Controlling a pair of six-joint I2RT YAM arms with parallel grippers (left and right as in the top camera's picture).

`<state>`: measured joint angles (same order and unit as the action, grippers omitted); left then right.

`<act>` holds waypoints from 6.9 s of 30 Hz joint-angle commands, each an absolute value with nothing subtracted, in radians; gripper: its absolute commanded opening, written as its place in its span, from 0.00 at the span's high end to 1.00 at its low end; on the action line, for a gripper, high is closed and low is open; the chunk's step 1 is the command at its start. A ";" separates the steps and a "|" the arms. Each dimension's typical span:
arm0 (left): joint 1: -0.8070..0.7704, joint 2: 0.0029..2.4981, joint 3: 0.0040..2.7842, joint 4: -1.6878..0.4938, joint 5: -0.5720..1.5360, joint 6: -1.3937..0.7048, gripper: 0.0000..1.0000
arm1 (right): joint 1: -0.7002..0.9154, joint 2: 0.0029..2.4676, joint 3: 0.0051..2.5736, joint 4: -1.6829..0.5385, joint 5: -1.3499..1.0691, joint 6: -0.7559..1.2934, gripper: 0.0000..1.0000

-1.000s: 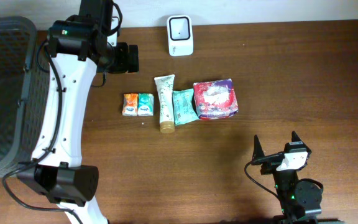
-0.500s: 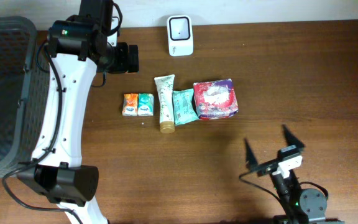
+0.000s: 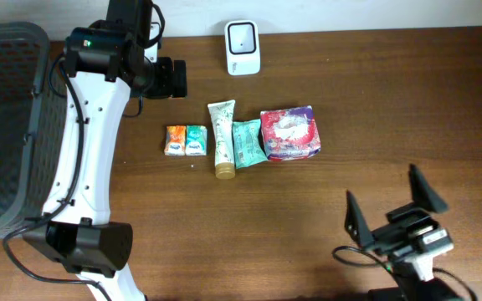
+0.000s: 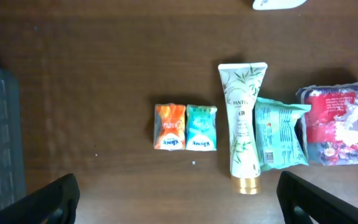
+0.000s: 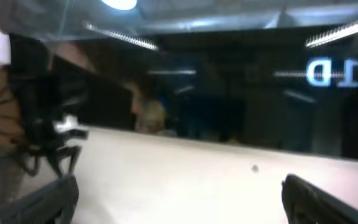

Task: Scan the item barcode

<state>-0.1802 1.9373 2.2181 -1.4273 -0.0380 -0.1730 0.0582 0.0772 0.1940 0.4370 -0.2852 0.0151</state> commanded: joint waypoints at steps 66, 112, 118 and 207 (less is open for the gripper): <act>-0.170 1.935 2.226 -1.427 -0.045 -0.171 0.01 | 0.393 2.056 1.710 -1.145 0.209 0.442 0.08; -0.170 1.935 2.226 -1.427 -0.046 -0.171 0.01 | -0.064 1.910 1.358 -0.537 -1.013 0.047 0.96; -0.170 1.935 2.226 -1.427 -0.046 -0.171 0.01 | 0.068 1.547 1.378 -0.439 -0.622 0.004 0.96; -0.169 1.935 2.226 -1.427 -0.046 -0.171 0.01 | -0.040 2.153 1.567 -0.927 -0.711 0.073 0.96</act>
<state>-0.1745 1.9385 2.2181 -1.4284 -0.0383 -0.1730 -0.0704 2.1330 1.4971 -0.9306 -0.6128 -0.0219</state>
